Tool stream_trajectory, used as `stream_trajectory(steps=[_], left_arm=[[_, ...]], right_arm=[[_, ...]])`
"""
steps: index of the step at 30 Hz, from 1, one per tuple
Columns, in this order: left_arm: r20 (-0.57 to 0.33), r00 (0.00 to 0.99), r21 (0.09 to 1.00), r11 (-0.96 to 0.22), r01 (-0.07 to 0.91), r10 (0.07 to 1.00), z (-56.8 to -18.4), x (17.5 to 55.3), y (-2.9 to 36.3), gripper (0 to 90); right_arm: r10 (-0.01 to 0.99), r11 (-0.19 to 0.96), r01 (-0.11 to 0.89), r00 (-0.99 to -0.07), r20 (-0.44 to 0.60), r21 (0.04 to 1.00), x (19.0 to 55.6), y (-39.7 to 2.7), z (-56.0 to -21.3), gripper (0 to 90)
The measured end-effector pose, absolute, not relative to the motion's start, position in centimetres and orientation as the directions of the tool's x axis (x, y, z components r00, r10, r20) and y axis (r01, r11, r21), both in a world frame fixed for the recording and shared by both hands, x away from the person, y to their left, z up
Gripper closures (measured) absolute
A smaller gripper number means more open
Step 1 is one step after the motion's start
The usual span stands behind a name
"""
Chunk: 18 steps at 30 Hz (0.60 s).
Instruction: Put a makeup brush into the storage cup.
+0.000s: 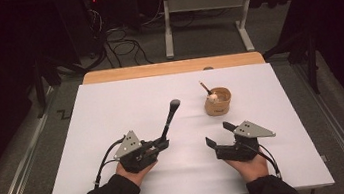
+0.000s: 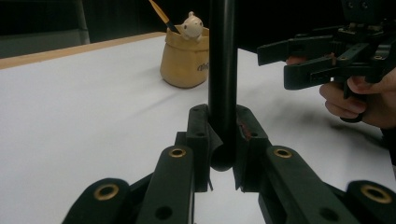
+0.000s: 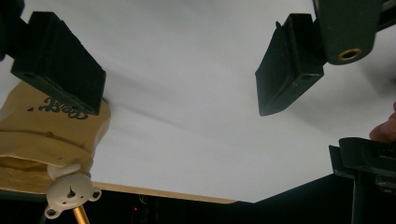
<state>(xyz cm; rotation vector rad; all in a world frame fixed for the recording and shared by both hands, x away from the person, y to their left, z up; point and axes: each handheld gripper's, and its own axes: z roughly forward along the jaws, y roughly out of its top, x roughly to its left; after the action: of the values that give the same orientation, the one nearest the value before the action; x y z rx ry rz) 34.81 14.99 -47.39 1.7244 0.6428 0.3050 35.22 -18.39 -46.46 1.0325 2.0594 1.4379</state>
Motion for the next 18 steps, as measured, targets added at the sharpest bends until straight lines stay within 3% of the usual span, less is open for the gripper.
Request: stream_trajectory(steps=[18], left_arm=[[-0.132, 0.782, 0.961, -0.114, 0.251, 0.608, -47.1, 35.5, 16.4, 79.1]], right_arm=[[0.752, 0.215, 0.297, -0.659, 0.037, 0.93, 37.1, -15.1, -43.6, 16.6]])
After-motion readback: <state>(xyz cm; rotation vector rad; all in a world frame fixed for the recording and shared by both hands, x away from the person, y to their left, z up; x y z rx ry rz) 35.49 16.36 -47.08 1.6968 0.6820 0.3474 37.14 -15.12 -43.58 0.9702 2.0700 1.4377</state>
